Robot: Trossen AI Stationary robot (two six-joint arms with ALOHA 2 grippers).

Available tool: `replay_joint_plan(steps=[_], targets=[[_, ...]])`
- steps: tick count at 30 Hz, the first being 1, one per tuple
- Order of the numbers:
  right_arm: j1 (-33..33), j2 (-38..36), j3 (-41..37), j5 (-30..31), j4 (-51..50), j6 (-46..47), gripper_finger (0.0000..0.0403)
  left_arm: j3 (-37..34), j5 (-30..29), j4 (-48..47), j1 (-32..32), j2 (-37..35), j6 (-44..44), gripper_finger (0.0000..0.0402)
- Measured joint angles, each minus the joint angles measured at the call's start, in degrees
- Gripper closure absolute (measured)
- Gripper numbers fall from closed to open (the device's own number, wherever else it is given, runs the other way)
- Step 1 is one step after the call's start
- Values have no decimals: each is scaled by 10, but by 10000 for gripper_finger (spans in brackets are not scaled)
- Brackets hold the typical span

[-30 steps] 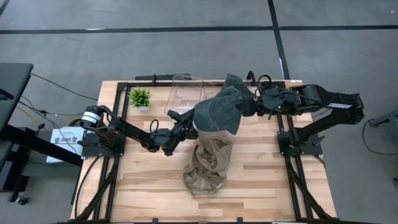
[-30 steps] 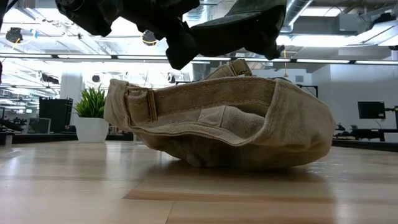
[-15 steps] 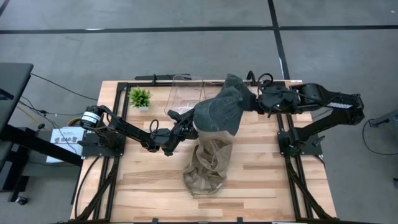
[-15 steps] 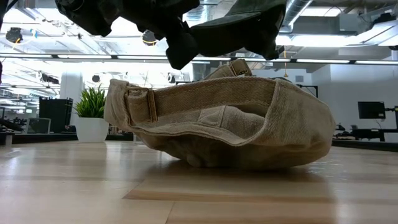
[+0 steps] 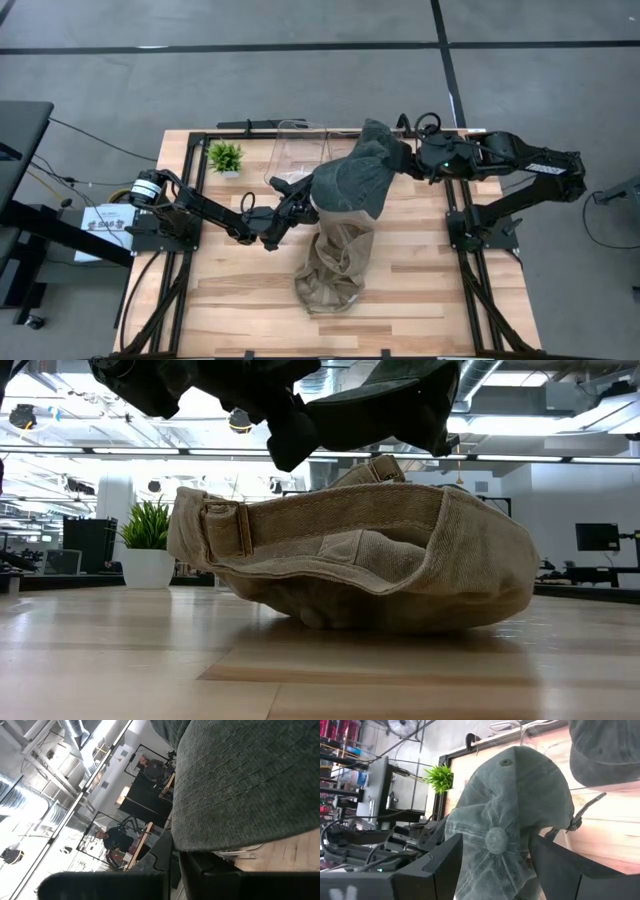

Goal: Pick & Place hat
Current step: Put the black cap into the right transparent bin

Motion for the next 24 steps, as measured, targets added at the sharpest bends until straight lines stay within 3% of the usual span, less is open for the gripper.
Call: replay_joint_plan(steps=[18,24], targets=[[0,0,0,28,-1,-150,186,0,11,0,0,0,-1,385],[0,0,0,32,35,-153,184,0,11,0,0,0,-1,385]])
